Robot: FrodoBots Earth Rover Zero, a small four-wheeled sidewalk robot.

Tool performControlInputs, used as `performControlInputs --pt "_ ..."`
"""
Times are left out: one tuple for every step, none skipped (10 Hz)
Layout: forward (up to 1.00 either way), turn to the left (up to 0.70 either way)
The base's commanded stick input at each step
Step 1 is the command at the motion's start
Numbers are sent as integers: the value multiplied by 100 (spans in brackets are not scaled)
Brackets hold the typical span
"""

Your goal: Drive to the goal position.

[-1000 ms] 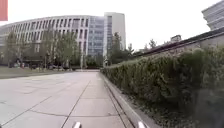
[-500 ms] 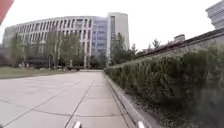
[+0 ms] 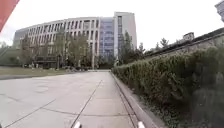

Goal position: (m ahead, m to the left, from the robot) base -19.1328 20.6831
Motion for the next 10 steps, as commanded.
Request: performControlInputs --pt "0 82" --pt "0 82" --pt "0 76" --pt "0 64" --pt "0 59" --pt "0 80" --pt "0 81" --pt "0 81" --pt "0 82" --pt "0 82"
